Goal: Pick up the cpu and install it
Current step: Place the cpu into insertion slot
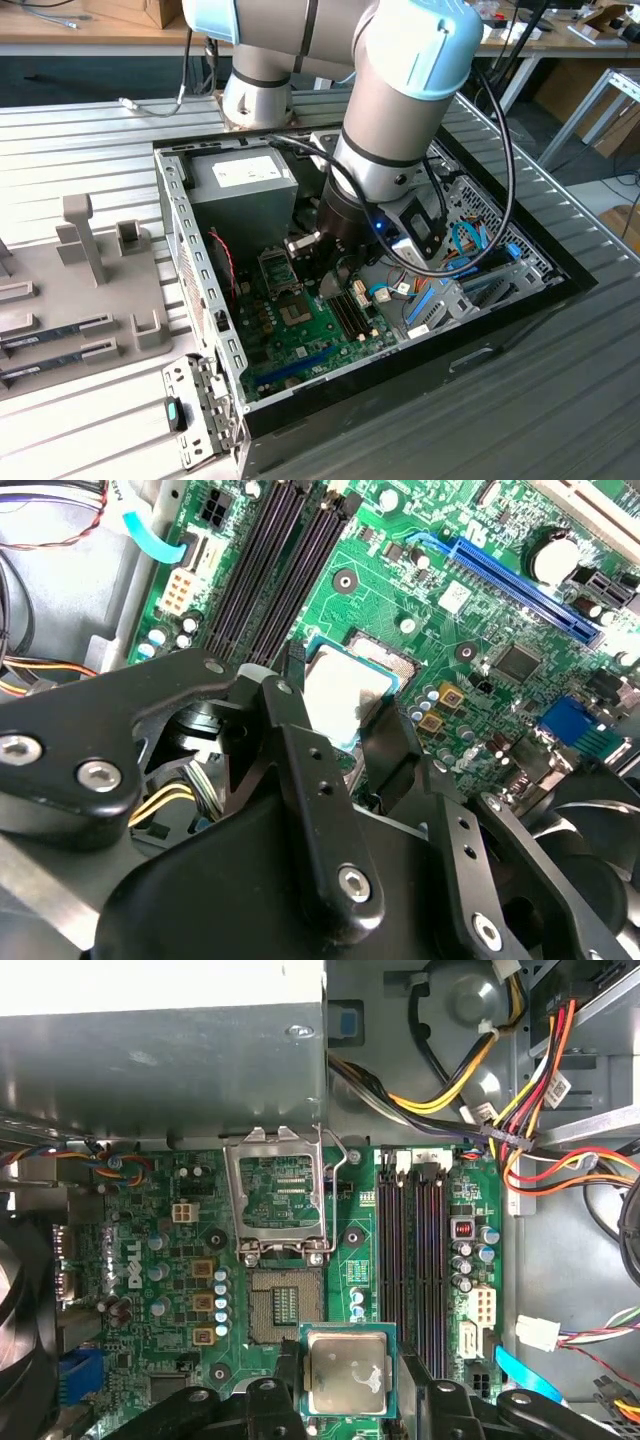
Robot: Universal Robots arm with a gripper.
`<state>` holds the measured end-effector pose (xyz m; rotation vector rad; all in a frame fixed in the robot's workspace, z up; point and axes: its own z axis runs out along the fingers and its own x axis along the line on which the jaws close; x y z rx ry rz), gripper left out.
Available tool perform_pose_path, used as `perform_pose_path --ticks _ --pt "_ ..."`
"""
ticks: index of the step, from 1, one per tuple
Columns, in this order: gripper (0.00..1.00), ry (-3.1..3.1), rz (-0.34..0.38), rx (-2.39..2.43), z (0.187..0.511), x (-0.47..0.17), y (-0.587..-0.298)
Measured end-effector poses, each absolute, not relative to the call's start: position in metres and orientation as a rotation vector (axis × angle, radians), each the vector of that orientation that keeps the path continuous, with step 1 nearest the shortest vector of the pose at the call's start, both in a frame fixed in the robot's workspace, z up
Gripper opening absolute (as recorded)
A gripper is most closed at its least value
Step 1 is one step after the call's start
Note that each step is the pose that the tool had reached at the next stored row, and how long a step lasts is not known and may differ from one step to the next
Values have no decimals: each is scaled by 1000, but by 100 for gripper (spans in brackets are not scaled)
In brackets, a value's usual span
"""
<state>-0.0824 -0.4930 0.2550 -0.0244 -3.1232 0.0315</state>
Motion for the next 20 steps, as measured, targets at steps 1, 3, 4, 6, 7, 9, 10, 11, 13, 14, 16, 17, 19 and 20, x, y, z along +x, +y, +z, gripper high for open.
perform_pose_path --ticks 1,3,4,6,7,9,10,11,13,14,16,17,19,20 --pt "47 -3123 31 -24 254 -83 -493" --pt "47 -3123 32 -24 250 -90 -493" --pt "47 -3123 32 -24 249 -93 -493" --pt "47 -3123 32 -24 245 -101 -492" --pt "47 -3123 32 -24 242 -104 -492" --pt "47 -3123 32 -23 238 -107 -489" --pt "47 -3123 32 -23 236 -108 -487" --pt "47 -3123 32 -22 232 -108 -485" --pt "47 -3123 32 -12 229 -108 -485" --pt "47 -3123 32 -5 227 -108 -485" --pt "47 -3123 32 12 223 -108 -485" --pt "47 -3123 32 12 221 -108 -485" --pt "47 -3123 32 12 217 -109 -485" --pt "47 -3123 33 12 215 -109 -485"
